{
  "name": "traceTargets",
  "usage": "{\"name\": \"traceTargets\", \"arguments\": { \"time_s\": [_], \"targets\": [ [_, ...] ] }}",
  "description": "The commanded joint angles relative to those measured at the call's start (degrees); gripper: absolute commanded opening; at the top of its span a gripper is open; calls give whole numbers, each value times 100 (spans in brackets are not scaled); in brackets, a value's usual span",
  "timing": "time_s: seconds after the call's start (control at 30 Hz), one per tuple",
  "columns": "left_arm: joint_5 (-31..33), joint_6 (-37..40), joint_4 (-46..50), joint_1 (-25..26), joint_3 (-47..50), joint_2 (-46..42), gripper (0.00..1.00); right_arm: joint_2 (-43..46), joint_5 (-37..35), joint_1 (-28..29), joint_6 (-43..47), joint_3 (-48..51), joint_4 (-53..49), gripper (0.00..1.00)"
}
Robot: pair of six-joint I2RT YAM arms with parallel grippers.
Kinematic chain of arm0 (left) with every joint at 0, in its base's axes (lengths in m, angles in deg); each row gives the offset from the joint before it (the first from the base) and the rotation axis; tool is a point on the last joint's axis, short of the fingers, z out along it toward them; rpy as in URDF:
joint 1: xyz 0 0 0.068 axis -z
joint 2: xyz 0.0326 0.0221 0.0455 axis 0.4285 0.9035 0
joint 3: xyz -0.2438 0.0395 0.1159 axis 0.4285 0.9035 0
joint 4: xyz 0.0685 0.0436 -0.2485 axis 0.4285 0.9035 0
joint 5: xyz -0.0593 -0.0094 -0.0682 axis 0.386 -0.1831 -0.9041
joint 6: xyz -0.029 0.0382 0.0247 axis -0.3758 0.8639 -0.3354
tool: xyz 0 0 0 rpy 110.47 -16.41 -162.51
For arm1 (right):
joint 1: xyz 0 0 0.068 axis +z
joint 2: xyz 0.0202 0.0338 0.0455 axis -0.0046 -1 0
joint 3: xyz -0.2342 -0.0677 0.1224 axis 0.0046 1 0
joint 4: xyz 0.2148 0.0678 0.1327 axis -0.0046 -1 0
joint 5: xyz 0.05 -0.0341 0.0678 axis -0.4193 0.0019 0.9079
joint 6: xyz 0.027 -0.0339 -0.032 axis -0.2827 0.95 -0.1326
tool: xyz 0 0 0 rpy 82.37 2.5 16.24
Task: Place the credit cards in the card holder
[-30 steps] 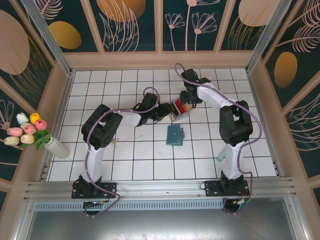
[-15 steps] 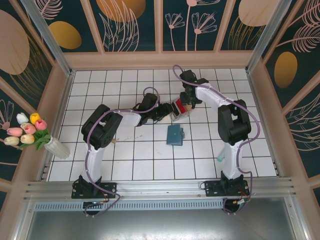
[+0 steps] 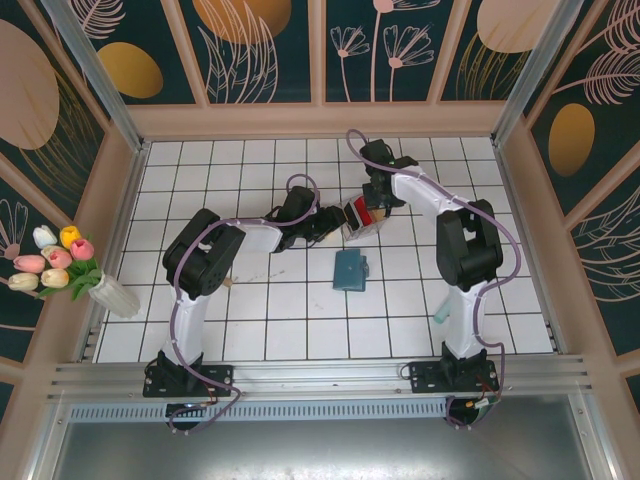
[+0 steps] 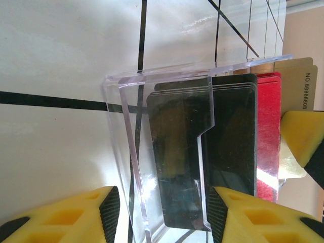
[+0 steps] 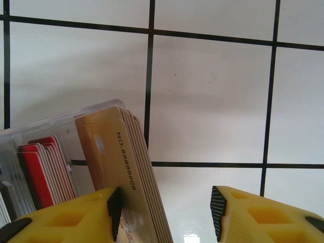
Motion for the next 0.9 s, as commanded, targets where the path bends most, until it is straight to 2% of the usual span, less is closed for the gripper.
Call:
{"name": "traceTargets", "arguments": {
  "time_s": [0.0,0.3,0.37,0.87],
  "targets": [
    [10,69,94,-9,-114,138,52,325,-195,4,-27,-166,-255,51],
    [10,66,88,-9,-105,139,52,313,-73,3,-22,-166,-255,44],
    [10,78,88,-15,-105,138,52,299,-46,6,-26,-175,-255,35],
    [-7,88,99,-18,-131,179,53,327,-280,26,-65,-223,-358,35]
  ]
}}
